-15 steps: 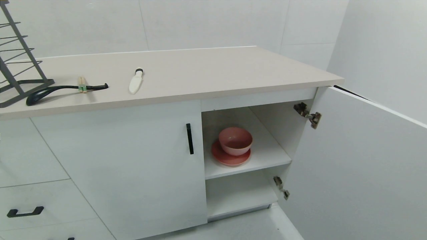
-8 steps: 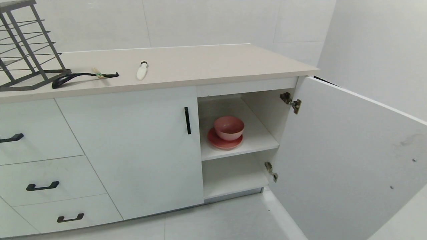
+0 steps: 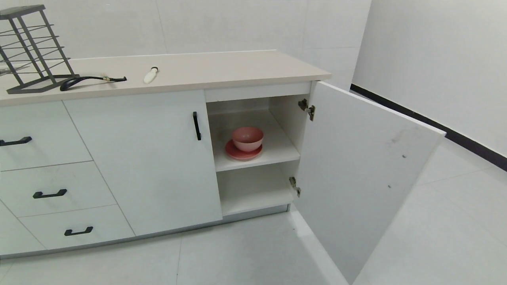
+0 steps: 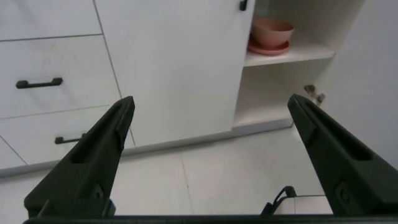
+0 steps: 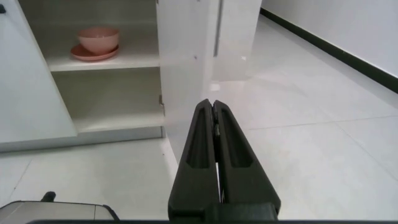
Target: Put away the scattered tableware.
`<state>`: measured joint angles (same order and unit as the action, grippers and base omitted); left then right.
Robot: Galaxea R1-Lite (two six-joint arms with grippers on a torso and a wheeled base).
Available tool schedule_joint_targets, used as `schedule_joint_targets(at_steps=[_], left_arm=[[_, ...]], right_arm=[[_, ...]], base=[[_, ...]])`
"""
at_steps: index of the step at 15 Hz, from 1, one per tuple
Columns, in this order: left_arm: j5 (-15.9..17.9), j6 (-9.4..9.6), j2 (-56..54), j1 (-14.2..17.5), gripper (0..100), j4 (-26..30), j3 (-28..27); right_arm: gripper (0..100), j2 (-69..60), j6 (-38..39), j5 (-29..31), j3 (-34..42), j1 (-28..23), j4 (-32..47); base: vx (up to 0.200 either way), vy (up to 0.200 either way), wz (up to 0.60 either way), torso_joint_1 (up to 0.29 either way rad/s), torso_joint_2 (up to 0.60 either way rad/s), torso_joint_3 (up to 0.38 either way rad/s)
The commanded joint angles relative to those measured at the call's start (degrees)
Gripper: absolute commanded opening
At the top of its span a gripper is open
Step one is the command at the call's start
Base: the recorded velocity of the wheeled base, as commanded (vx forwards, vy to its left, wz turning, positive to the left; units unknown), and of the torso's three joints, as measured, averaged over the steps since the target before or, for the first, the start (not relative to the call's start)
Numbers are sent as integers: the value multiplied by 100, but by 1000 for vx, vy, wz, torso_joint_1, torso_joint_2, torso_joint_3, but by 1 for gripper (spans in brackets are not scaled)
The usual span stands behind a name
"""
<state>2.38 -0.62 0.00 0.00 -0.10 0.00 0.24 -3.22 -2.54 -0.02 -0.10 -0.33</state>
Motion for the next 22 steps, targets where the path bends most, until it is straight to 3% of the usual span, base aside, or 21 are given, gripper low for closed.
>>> schedule_joint_targets(at_steps=[1, 8, 13, 22], left_arm=[[0, 1, 0, 0, 100, 1, 0], [-9, -35, 0, 0, 100, 1, 0], [-53, 9, 0, 0, 100, 1, 0], [-62, -17, 0, 0, 100, 1, 0]], right_arm=[[0, 11, -3, -1, 2, 1, -2], [0, 11, -3, -1, 2, 1, -2], [0, 11, -3, -1, 2, 1, -2], [0, 11, -12, -1, 2, 1, 7]], base=[[0, -200, 0, -2, 7, 2], [200, -29, 0, 1, 0, 2], [-120, -80, 0, 3, 5, -1], [0, -200, 0, 2, 3, 2]])
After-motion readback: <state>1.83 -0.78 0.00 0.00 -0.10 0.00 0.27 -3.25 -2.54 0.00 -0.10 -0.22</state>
